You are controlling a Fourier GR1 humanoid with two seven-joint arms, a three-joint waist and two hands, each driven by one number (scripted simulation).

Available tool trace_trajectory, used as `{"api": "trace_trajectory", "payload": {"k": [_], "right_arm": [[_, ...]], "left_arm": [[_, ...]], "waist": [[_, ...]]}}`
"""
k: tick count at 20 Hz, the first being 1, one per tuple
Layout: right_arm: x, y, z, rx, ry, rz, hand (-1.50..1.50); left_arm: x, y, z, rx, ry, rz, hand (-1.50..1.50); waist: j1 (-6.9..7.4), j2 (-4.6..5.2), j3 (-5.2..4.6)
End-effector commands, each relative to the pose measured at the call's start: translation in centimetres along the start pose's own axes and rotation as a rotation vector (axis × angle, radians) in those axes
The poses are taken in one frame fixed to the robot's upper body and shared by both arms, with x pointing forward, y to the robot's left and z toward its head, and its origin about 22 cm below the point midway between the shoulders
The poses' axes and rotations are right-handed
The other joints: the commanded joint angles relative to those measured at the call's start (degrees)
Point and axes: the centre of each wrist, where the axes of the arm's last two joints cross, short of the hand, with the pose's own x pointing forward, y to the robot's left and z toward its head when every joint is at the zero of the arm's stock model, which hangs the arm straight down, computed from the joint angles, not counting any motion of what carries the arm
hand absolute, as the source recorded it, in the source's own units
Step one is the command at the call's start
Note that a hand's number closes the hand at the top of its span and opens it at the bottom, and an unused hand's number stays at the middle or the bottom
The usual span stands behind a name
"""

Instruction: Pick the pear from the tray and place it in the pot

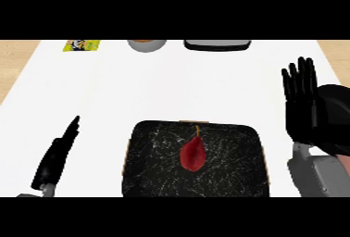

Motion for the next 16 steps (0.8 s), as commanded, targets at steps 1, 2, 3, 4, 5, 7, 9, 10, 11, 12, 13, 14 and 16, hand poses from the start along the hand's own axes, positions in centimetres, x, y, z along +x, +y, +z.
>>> {"api": "trace_trajectory", "payload": {"k": [1,2,3,4,5,7,9,10,11,12,13,14,16], "right_arm": [[-0.8,3.5,-0.6,0.087,0.054,-0.015,-1.5],[-1.9,5.9,1.1,0.186,0.091,-0.037,-1.5],[-1.1,7.1,0.0,0.3,0.152,-0.029,-1.5],[-1.9,9.1,1.5,0.377,0.193,-0.053,-1.5],[-2.1,10.7,1.6,0.448,0.247,-0.058,-1.5],[0.0,4.9,-1.3,0.57,0.014,0.5,-1.5],[-3.8,5.2,2.1,0.306,0.036,0.544,-1.5],[-3.7,6.3,2.5,0.298,-0.069,0.556,-1.5],[-4.1,7.5,4.0,0.355,-0.117,0.554,-1.5],[-3.2,7.9,5.3,0.354,-0.167,0.539,-1.5],[-2.5,8.8,5.9,0.392,-0.206,0.542,-1.5],[-2.1,8.0,7.8,0.437,-0.201,0.56,-1.5],[1.0,7.5,8.0,0.444,-0.189,0.622,-1.5]], "left_arm": [[2.7,-0.7,0.5,-0.009,-0.047,0.06,0.0],[4.1,-0.7,0.0,-0.018,-0.103,0.105,0.0],[5.4,-0.7,-0.9,-0.043,-0.154,0.144,0.0],[7.2,-2.8,-0.9,-0.057,-0.196,0.216,0.0],[8.7,-2.4,-1.1,-0.066,-0.25,0.262,0.0],[7.6,-3.0,-0.9,-0.093,-0.212,0.232,0.0],[9.0,-4.4,-0.5,-0.093,-0.224,0.374,0.0],[9.5,-5.1,-0.2,-0.113,-0.23,0.381,0.0],[10.8,-3.2,-0.8,-0.095,-0.245,0.382,0.0],[11.1,-3.2,-0.4,-0.094,-0.236,0.397,0.0],[11.1,-2.4,-0.3,-0.099,-0.232,0.412,0.0],[11.1,-2.8,0.2,-0.095,-0.248,0.396,0.0],[11.5,-3.3,0.6,-0.09,-0.236,0.398,0.0]], "waist": [[-0.07,-0.42,-0.19],[0.55,-0.48,-0.19],[1.07,-0.34,-0.28],[1.11,-0.45,-0.29],[2.16,-0.37,-0.34],[2.73,-2.51,-3.62],[-0.49,-1.04,-0.59],[-0.75,-1.04,-0.41],[-0.78,-0.9,-0.28],[-1.5,-1.21,-0.27],[-1.28,-1.08,-0.29],[-1.7,-1.15,-0.27],[-1.94,-1.08,-0.3]]}}
